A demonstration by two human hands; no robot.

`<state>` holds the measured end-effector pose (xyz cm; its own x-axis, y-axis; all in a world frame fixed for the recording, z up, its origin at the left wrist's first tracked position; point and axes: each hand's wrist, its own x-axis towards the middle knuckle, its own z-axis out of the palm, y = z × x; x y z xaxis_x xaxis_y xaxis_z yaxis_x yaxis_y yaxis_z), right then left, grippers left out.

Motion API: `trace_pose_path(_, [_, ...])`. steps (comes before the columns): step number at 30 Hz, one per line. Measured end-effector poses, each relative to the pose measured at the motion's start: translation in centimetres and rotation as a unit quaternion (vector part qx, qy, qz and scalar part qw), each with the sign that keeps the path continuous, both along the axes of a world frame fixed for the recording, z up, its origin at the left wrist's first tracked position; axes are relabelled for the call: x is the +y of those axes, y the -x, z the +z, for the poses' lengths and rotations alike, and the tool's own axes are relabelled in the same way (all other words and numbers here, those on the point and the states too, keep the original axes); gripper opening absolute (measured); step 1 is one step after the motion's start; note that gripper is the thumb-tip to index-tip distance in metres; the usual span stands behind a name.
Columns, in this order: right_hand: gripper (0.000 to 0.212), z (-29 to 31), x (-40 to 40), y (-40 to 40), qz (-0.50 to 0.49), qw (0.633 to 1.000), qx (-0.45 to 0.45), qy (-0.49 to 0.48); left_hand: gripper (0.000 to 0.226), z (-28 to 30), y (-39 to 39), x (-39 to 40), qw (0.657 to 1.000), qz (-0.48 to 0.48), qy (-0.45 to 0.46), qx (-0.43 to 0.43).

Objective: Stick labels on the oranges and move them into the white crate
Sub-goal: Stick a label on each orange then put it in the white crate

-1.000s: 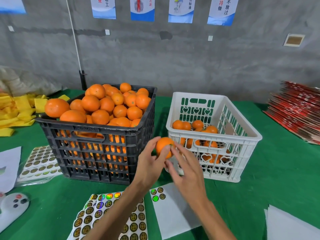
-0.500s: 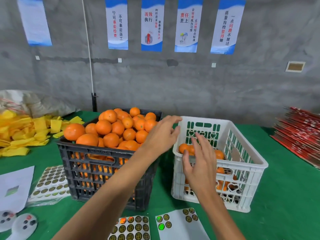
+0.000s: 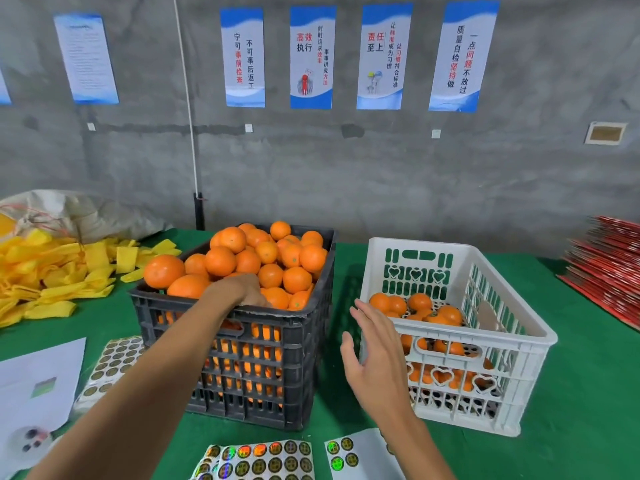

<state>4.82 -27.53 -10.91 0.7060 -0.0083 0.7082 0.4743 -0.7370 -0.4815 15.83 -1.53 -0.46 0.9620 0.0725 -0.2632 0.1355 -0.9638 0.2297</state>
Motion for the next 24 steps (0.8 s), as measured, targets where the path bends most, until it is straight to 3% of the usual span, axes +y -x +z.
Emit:
trace_pose_path(3, [0.043, -0.6, -0.2, 0.3, 0.007, 1.000, 0.004, -0.009, 0.032, -0.2, 0.3, 0.1, 0.996, -0.006, 0.061, -0.061])
trace_pose_path(5, [0.043, -0.5, -0.5, 0.4, 0.006, 1.000, 0.000, -0.011, 0.047, 0.0, 0.8, -0.1, 0.974, -0.052, 0.116, -0.189])
trace_pose_path(9, [0.047, 0.8, -0.8, 0.5, 0.030, 0.999, 0.000, -0.026, 0.052, 0.1, 5.0, -2.7, 0.819, -0.205, 0.239, -0.479])
trace_pose_path(11, [0.054, 1.5, -0.6, 0.8, 0.068, 0.997, 0.014, -0.025, 0.050, -1.0, 7.7, -5.6, 0.765, -0.268, 0.254, -0.527])
trace_pose_path(13, [0.066, 1.5, -0.7, 1.3, 0.102, 0.993, 0.031, -0.047, 0.050, -2.9, 10.3, -8.7, 0.741, -0.305, 0.262, -0.538])
trace_pose_path(15, [0.076, 0.4, -1.4, 2.1, 0.100, 0.991, 0.044, -0.079, 0.052, -5.6, 12.1, -11.4, 0.738, -0.299, 0.271, -0.540])
trace_pose_path(17, [0.078, -1.5, -2.8, 3.0, 0.084, 0.993, 0.052, -0.067, 0.059, -8.5, 13.2, -12.9, 0.761, -0.259, 0.309, -0.509])
trace_pose_path(21, [0.074, -6.8, -5.9, 4.6, 0.038, 0.988, 0.149, -0.006, 0.065, -14.6, 13.4, -14.4, 0.842, -0.188, 0.385, -0.327])
trace_pose_path(24, [0.070, -10.4, -7.7, 5.2, 0.029, 0.968, 0.229, 0.095, 0.061, -19.1, 13.2, -14.7, 0.884, -0.113, 0.415, -0.182])
